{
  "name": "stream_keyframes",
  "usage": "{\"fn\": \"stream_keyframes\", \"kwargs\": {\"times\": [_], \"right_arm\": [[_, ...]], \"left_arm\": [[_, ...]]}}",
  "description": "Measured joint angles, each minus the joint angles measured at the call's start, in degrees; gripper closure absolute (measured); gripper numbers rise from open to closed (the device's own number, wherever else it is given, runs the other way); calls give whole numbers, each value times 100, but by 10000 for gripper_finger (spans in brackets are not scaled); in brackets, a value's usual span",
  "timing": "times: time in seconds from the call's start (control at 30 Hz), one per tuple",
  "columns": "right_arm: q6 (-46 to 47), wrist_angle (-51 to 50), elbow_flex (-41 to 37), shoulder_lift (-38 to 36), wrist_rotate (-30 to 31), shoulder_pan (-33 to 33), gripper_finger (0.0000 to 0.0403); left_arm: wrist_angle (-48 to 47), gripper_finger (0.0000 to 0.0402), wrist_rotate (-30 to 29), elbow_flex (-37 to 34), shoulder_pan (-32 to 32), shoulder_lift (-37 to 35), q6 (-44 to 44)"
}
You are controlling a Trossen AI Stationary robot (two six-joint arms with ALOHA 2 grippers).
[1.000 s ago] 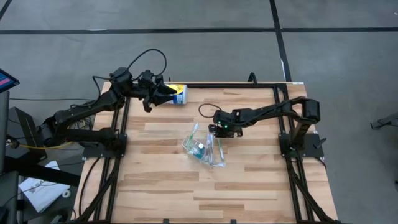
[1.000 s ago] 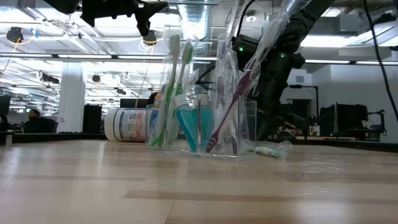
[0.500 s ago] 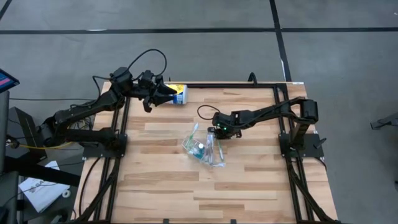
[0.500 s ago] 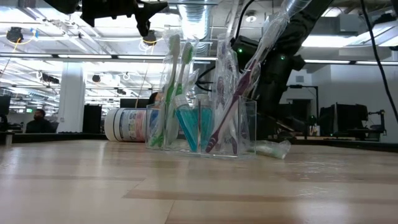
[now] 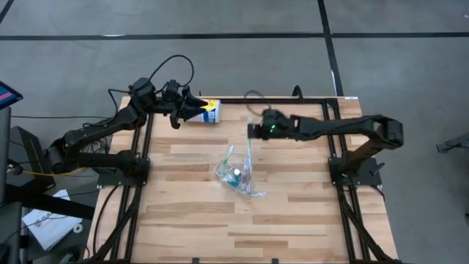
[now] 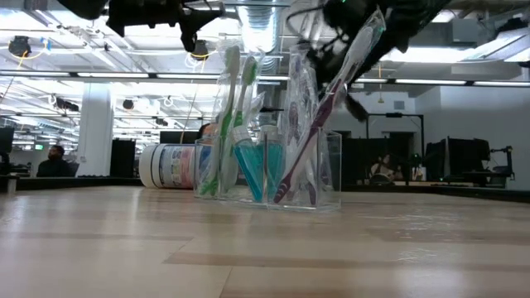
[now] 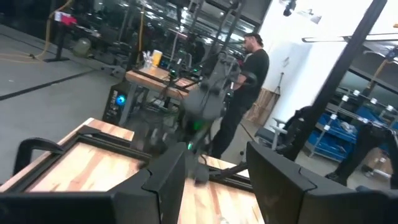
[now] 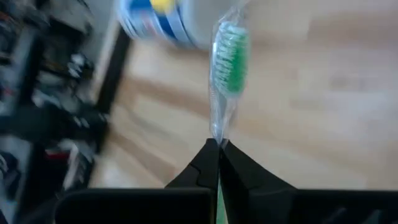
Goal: Pick & Place toothbrushing station
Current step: Put the green toothbrush into the left compartment of the transparent organizer
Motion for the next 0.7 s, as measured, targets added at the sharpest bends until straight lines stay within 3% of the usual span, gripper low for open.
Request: {"fn": "stream_keyframes", "kwargs": {"times": [0.17, 0.3, 0.53, 0.7], "right_arm": [[-574, 588, 78, -589, 128, -153, 403], [-1152, 591, 611, -702, 205, -190, 403], [-2155, 186, 1932, -74, -152, -139, 403], [-2559, -284, 2693, 620, -629, -56, 403]], "left_arm": [[-31, 238, -36, 0, 175, 130, -123], [2, 238, -31, 2, 218, 280, -96], [225, 238, 137, 1, 183, 535, -232], [1155, 238, 170, 0, 219, 542, -871]]}}
